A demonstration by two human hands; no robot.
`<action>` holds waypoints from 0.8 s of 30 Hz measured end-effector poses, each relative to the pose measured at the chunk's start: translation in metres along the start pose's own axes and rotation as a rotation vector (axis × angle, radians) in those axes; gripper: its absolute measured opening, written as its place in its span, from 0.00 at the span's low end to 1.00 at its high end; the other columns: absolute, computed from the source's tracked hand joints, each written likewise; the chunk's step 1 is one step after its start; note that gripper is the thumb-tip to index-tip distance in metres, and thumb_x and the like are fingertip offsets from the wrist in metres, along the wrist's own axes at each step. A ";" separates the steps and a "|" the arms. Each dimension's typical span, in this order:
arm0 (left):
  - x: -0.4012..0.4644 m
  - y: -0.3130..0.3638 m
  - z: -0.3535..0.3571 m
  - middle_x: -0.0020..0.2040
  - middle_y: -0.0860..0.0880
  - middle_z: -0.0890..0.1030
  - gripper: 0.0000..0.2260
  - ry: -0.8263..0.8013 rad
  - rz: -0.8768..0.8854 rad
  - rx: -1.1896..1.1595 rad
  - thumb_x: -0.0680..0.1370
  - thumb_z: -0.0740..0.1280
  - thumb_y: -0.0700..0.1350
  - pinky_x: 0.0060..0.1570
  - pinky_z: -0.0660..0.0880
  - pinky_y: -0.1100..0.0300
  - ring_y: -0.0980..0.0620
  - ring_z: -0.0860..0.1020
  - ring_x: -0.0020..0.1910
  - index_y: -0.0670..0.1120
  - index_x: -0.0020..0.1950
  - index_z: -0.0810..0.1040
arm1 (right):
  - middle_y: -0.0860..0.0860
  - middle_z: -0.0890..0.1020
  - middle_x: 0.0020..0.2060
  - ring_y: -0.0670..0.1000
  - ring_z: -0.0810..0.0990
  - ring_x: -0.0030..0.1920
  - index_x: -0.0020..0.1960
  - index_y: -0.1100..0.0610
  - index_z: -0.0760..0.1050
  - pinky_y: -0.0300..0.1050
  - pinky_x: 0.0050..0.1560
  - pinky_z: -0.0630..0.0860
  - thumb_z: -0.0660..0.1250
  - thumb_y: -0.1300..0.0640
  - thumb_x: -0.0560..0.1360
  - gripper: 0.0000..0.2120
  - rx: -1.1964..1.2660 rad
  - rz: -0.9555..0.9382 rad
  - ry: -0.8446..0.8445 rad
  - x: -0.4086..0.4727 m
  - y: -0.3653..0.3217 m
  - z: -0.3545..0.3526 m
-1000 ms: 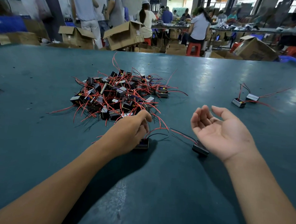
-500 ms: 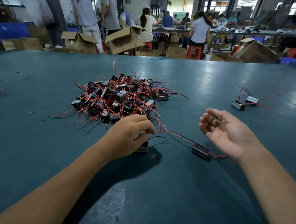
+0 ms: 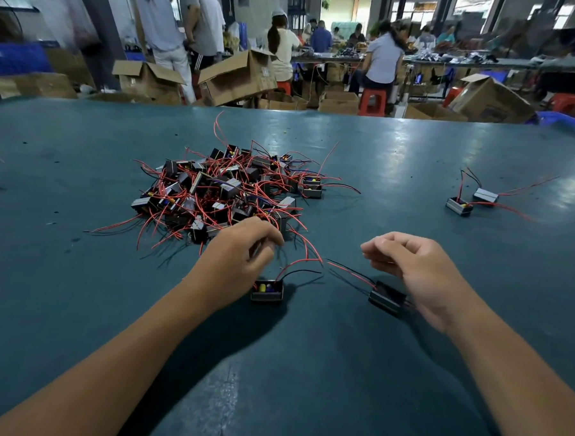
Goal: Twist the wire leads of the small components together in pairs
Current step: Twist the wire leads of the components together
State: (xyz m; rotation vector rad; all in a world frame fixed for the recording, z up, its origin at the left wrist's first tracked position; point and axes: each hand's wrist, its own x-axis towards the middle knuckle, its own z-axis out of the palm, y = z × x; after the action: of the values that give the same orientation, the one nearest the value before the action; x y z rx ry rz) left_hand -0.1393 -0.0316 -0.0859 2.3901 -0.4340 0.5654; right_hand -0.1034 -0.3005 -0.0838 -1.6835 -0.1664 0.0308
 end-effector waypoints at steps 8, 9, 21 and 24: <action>0.006 -0.005 -0.010 0.42 0.57 0.83 0.08 -0.275 -0.148 -0.072 0.82 0.64 0.44 0.36 0.75 0.57 0.56 0.76 0.33 0.55 0.49 0.80 | 0.54 0.85 0.45 0.55 0.82 0.50 0.46 0.56 0.82 0.53 0.59 0.77 0.68 0.57 0.77 0.05 -0.151 -0.045 -0.003 -0.004 0.006 -0.002; 0.005 -0.006 -0.010 0.43 0.57 0.83 0.05 -0.374 -0.152 -0.023 0.82 0.65 0.47 0.42 0.78 0.55 0.56 0.79 0.39 0.55 0.51 0.80 | 0.55 0.85 0.45 0.56 0.82 0.49 0.46 0.56 0.82 0.55 0.59 0.76 0.68 0.57 0.77 0.04 -0.159 -0.053 0.014 -0.005 0.006 -0.001; 0.006 -0.002 -0.012 0.44 0.56 0.81 0.10 -0.250 -0.109 -0.070 0.81 0.64 0.40 0.37 0.70 0.67 0.58 0.76 0.37 0.55 0.50 0.80 | 0.47 0.85 0.40 0.45 0.81 0.42 0.42 0.51 0.82 0.45 0.50 0.77 0.68 0.55 0.77 0.06 -0.282 -0.120 0.062 -0.003 0.013 -0.003; 0.005 0.005 -0.012 0.46 0.54 0.79 0.09 -0.220 -0.009 -0.121 0.80 0.66 0.38 0.44 0.73 0.62 0.53 0.77 0.44 0.51 0.49 0.82 | 0.45 0.83 0.35 0.43 0.77 0.37 0.41 0.51 0.81 0.38 0.42 0.72 0.68 0.55 0.77 0.06 -0.352 -0.164 0.032 -0.002 0.014 -0.002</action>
State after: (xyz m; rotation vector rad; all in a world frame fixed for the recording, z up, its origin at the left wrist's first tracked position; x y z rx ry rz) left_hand -0.1409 -0.0284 -0.0730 2.3445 -0.5367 0.2651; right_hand -0.1038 -0.3047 -0.0973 -2.0141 -0.2989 -0.1570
